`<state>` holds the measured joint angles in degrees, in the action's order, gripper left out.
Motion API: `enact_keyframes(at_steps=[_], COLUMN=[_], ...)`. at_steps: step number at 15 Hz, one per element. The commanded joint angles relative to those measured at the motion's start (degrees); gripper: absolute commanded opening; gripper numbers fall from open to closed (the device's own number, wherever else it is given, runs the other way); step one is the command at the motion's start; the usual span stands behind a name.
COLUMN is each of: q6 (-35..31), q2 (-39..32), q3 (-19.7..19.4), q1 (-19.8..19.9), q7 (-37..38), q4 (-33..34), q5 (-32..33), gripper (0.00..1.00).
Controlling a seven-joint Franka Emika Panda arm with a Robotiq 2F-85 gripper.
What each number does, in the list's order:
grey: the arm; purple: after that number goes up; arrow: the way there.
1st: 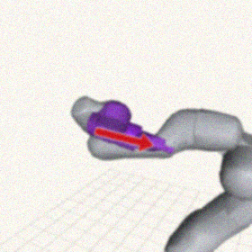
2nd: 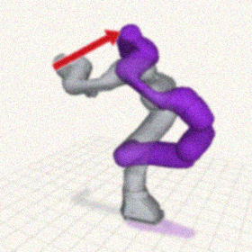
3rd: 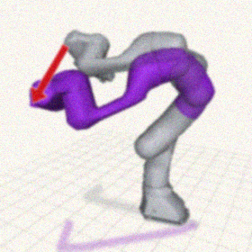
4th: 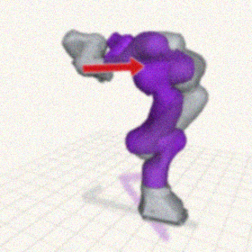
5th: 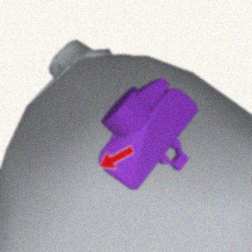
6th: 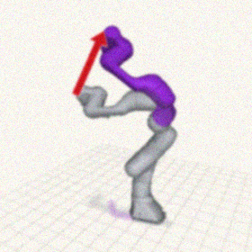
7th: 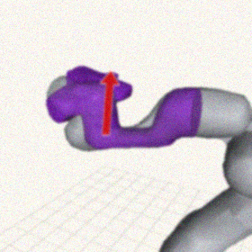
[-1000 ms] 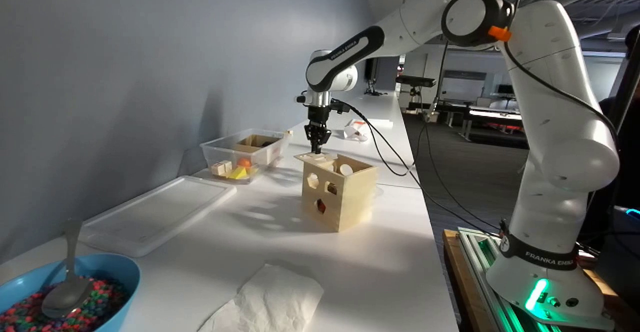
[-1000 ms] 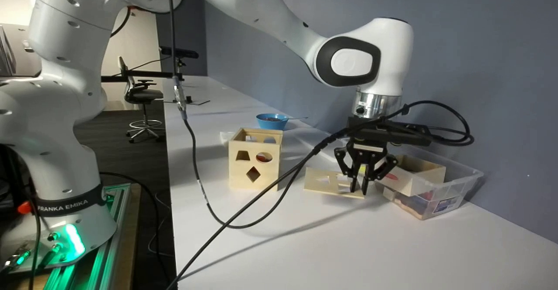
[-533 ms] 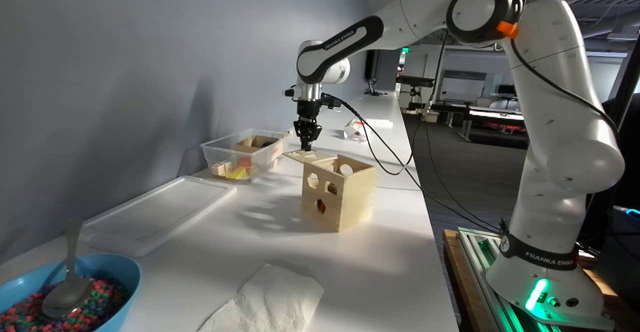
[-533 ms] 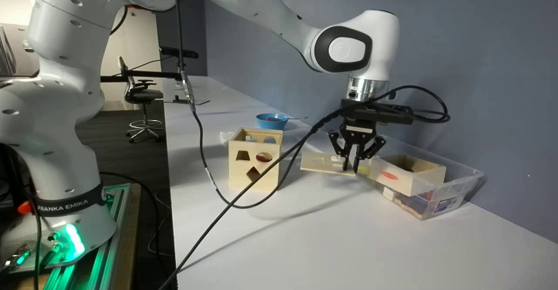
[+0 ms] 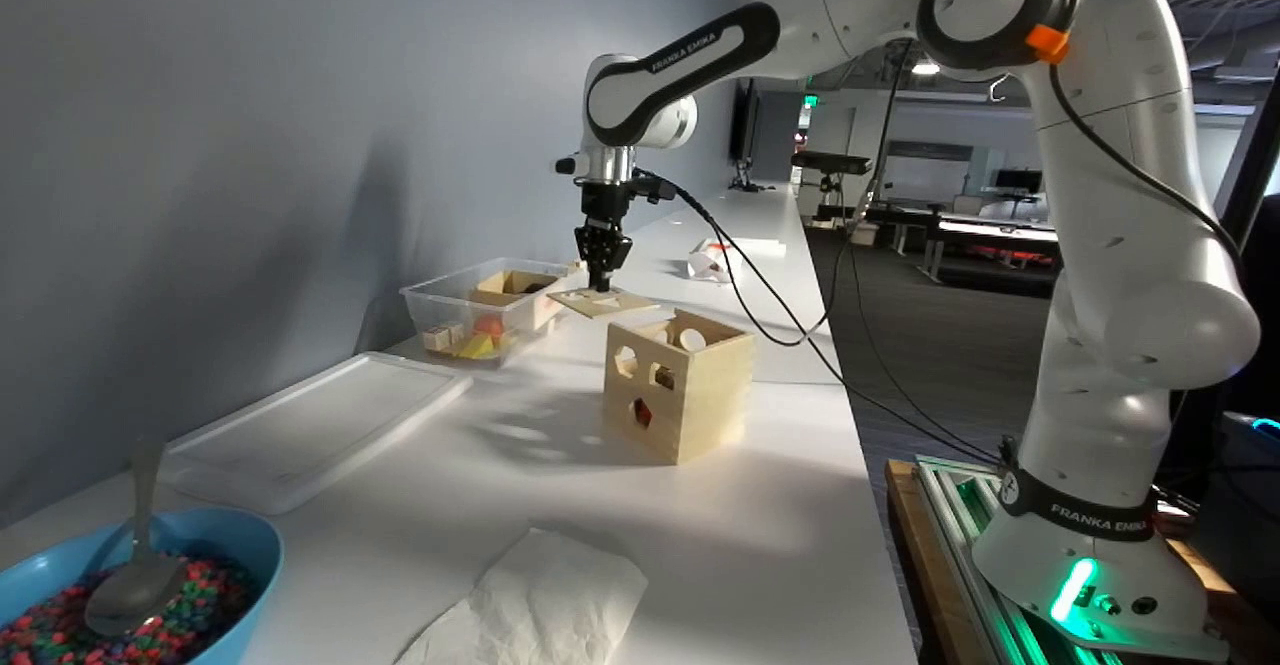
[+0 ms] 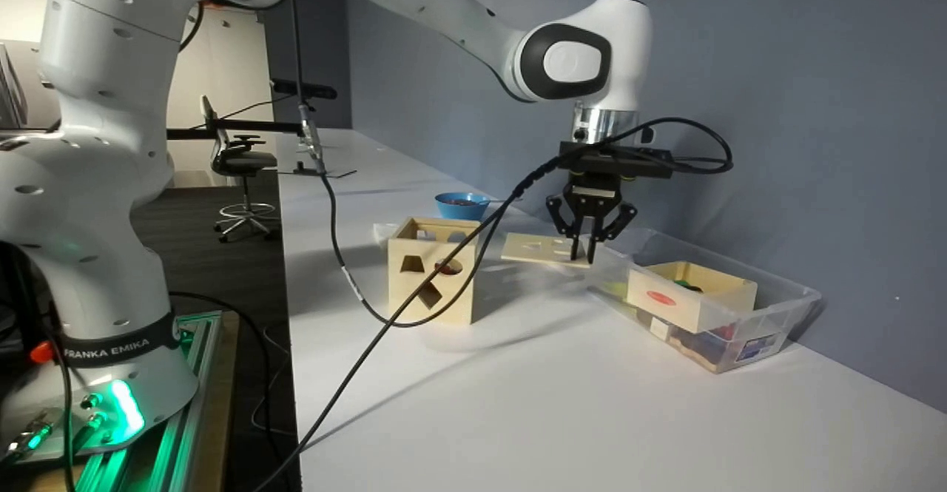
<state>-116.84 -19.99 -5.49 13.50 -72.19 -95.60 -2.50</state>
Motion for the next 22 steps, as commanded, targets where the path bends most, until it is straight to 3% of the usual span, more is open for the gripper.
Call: enact_keyframes(at_steps=[1,5,6,22], q6=[0.1,0.1,0.1,-0.4], q2=[0.0,0.0,0.0,4.5], q3=[0.4,0.4,0.4,1.3], q1=[0.3,0.3,0.3,-3.2], q7=[0.2,0.2,0.2,0.3], q4=[0.0,-0.1,-0.1,-3.7], q5=[0.2,0.2,0.2,4.2], gripper=[0.22,0.22,0.06,0.06])
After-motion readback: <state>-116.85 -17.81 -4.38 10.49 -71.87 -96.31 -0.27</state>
